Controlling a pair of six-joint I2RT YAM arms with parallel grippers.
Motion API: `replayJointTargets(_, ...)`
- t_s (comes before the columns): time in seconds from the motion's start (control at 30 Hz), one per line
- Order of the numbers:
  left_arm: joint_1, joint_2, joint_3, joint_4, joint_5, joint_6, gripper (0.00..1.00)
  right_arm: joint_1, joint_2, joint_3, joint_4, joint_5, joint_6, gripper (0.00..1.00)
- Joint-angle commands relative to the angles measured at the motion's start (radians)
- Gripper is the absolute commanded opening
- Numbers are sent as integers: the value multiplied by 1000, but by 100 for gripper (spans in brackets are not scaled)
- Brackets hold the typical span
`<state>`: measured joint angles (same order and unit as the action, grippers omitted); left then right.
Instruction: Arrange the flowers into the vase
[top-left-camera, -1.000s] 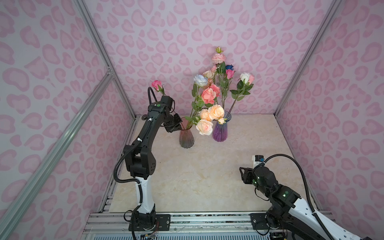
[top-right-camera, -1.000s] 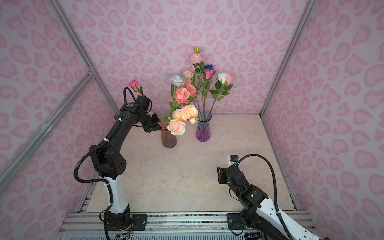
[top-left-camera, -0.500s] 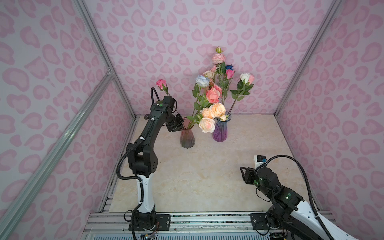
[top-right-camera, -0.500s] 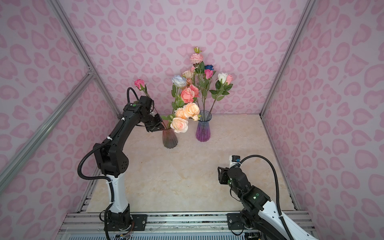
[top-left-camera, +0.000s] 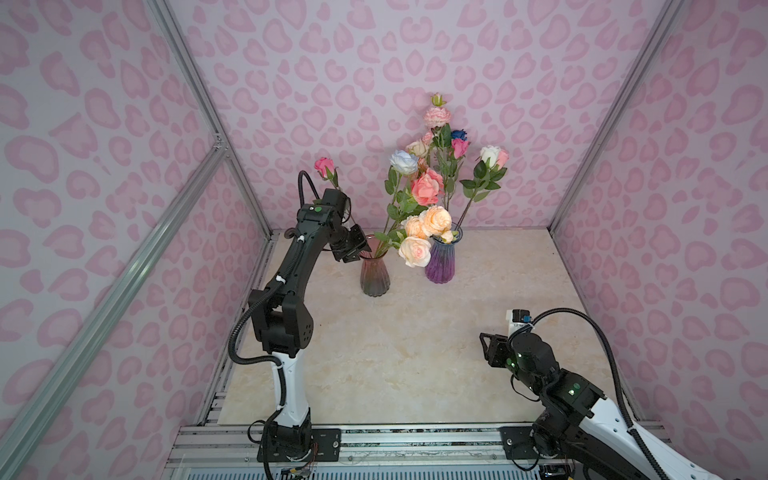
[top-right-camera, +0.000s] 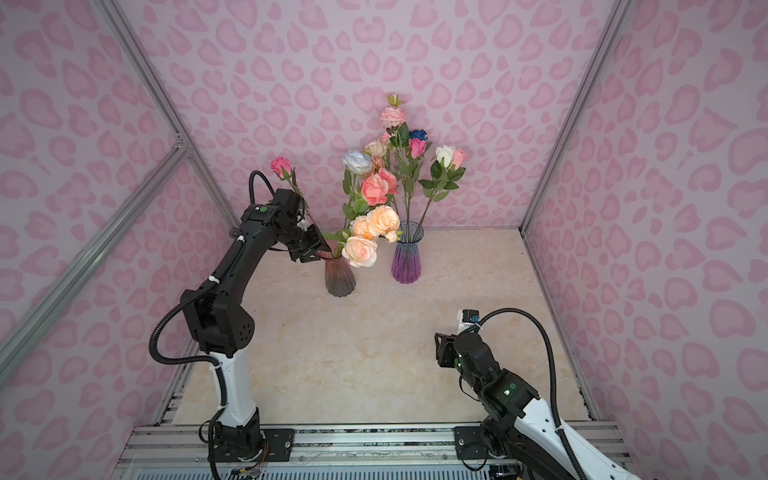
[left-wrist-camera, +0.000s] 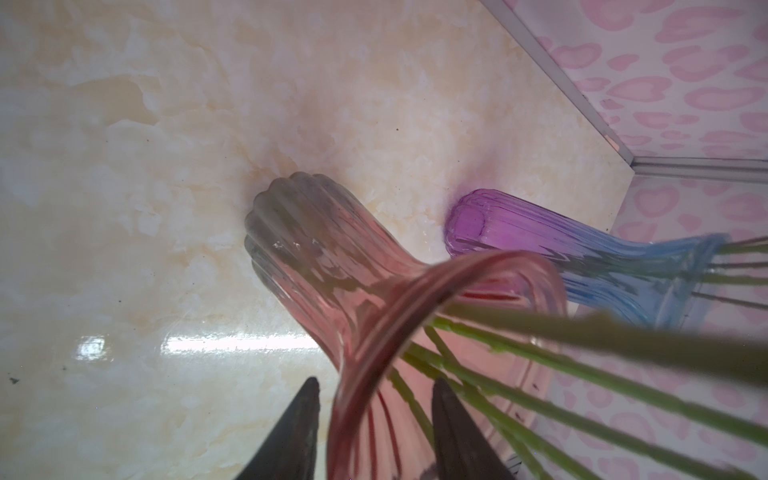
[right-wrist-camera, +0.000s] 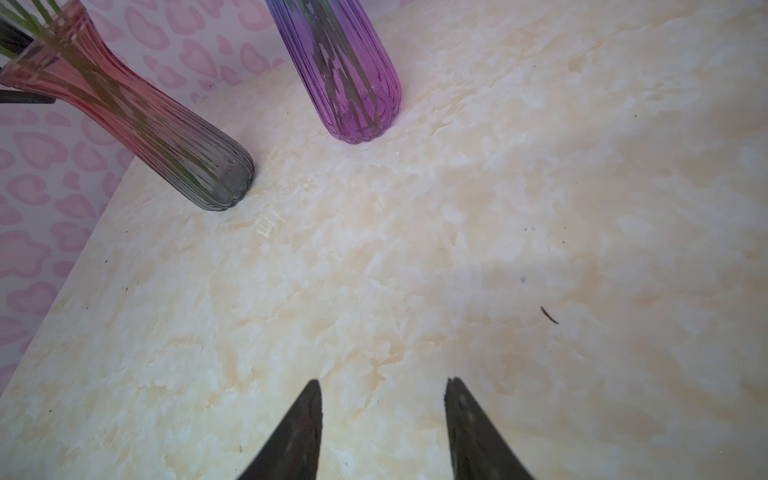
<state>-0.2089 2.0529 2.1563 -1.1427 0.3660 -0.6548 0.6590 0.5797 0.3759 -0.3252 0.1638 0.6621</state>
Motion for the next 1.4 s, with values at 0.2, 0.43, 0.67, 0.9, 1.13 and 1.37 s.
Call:
replayJointTargets(0.2,0,-100,-66,1,-24,53,53,-1,8,12,9,13,-10,50)
replayJointTargets(0.43,-1,-268,-185,25,-54,95,60,-8,37,48,-9,23,-39,50)
replayJointTargets(0.67,-1,-607,-421,156,-84,139,72,-33,55,122,-40,34,-78,53)
replayJointTargets(0.9,-83,-1184,-963,511,-525,48,98,-34,94,333,-96,120,-195,98)
replayJointTargets(1.13,-130,-1681,-1555,983,-859,70,98,-32,55,240,217,320,-447,98)
replayJointTargets(1.37,-131,-1602,-1893,1443,-998,578,98,-136,161,99,563,351,-746,98)
